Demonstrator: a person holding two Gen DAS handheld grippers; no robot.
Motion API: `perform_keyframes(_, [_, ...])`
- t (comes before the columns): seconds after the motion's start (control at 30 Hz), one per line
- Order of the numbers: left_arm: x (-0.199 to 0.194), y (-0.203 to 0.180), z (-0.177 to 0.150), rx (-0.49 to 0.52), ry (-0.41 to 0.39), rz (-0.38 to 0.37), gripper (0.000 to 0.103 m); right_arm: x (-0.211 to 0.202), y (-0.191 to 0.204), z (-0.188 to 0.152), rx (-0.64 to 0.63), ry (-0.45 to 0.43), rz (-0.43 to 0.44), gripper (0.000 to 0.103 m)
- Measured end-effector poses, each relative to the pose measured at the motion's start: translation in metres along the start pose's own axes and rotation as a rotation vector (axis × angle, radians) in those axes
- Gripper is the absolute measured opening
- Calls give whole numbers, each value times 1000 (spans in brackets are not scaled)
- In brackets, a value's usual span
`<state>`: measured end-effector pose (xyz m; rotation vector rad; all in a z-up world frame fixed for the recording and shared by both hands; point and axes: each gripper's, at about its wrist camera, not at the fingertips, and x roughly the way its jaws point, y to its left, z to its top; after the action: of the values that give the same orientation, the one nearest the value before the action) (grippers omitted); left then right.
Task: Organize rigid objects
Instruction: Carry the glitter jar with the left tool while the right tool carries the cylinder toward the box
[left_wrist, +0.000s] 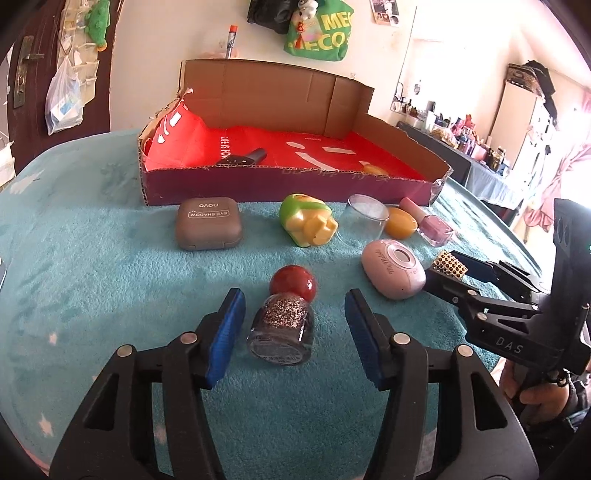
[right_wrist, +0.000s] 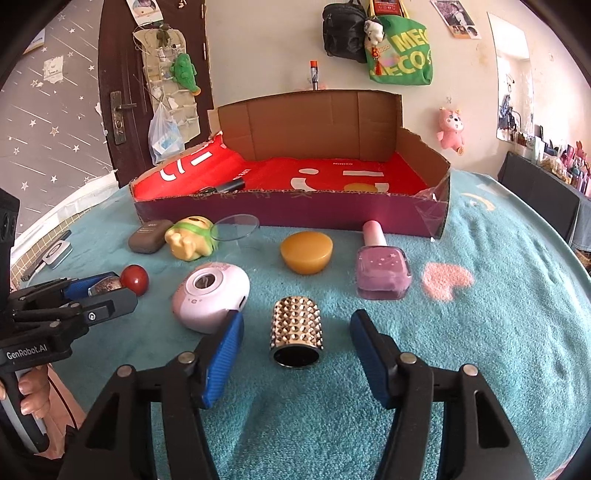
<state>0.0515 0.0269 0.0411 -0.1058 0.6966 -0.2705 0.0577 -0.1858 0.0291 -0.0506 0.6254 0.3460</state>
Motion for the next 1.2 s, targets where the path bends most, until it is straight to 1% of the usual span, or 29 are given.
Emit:
perform_keyframes(0.13, [2,-1,-1,11,-14,11,54,0,2,-2,-17,-13,-17,63])
perform_keyframes(0.17, [3,-1,-1,13,-14,13,50,0,2,-2,-21,-17,-21,63])
perform_keyframes(0.2, [4,-1,-1,14,-17,15,42,1,2,-3,-23,-20,-23,62])
perform_keyframes(0.23, [5,-2,-2,15,-17,18,39,1,2,-3,-26,-24,-27,59])
perform_keyframes(0.3, [6,-2,-3,20,-25,38,32,1,2,-4,-30,-31,-30,50])
perform_keyframes(0.37, [7,-3,-3,19,-29,38,31,1,2,-4,-29,-35,-20,41])
perform_keyframes(0.4, [7,-3,-3,18,-30,35,29,1,2,-4,-27,-37,-12,33])
perform_keyframes(0.43, [7,-3,-3,17,-31,36,29,1,2,-4,-27,-37,-8,28])
perform_keyframes(0.67, [6,-3,0,12,-32,28,29,-1,3,-3,-24,-46,12,27])
perform_keyframes(0.83, [1,-9,12,25,-52,11,29,-7,2,5,-21,-62,23,27])
perform_keyframes(1.03, [3,-18,48,52,-94,-8,29,-9,1,37,-45,-97,39,27])
perform_keyframes(1.1, [10,-19,65,51,-87,-29,29,-5,-2,53,-56,-107,46,27])
perform_keyframes(1.2, [25,-19,92,55,-61,-59,29,10,-13,80,-47,-84,79,27])
